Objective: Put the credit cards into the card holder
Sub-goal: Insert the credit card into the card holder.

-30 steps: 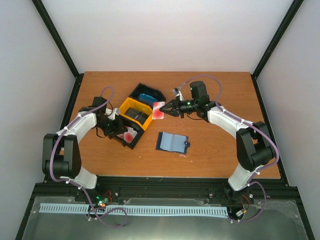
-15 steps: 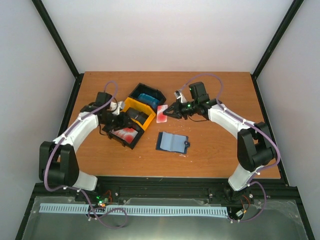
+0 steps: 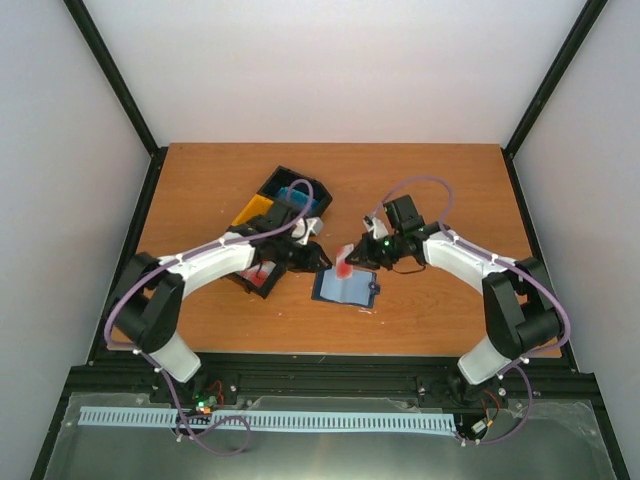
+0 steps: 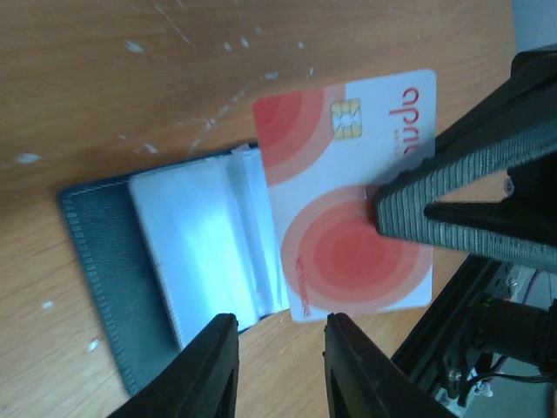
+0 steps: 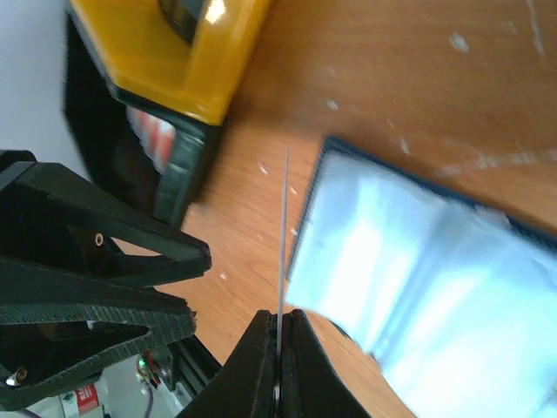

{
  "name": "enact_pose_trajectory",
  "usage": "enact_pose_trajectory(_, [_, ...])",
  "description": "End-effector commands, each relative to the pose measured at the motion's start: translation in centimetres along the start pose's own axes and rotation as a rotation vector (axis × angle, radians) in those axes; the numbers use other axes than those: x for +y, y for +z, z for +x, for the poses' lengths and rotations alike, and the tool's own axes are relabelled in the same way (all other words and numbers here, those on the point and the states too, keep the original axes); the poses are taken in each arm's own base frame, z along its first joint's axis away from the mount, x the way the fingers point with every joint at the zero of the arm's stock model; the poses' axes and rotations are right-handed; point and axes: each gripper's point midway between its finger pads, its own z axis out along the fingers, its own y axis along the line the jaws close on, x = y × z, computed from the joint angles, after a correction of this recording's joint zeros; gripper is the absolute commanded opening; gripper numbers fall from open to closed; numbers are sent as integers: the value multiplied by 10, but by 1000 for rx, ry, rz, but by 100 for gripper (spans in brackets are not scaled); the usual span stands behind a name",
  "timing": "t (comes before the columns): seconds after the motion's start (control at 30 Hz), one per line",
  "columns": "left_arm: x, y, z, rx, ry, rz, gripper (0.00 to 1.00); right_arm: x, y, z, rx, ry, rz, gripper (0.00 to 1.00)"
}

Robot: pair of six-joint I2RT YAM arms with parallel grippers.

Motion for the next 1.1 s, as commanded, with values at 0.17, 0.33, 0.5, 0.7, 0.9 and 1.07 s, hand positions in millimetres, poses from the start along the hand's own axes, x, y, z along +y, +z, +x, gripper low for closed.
enact_pose_trajectory(0.17, [7, 55, 32, 86, 66, -4, 20, -39, 12, 27, -57, 66, 28, 3])
enact_pose_trajectory(0.33, [23, 64, 45, 116, 56, -33, 18, -45, 20, 21, -78, 55, 21, 3])
enact_pose_trajectory(0.5, [39, 74, 60, 163, 34, -58, 16, -54, 31, 24, -72, 67, 3, 3])
enact_pose_trajectory(0.7, [55, 73, 71, 180, 2, -117, 13, -67, 35, 32, -59, 76, 28, 3])
enact_pose_trajectory(0.9, [60, 73, 79, 194, -17, -130, 13, -76, 40, 43, -26, 92, 38, 3])
enact_pose_trajectory(1.07, [64, 75, 80, 202, -26, -140, 12, -83, 49, 53, 17, 112, 30, 3])
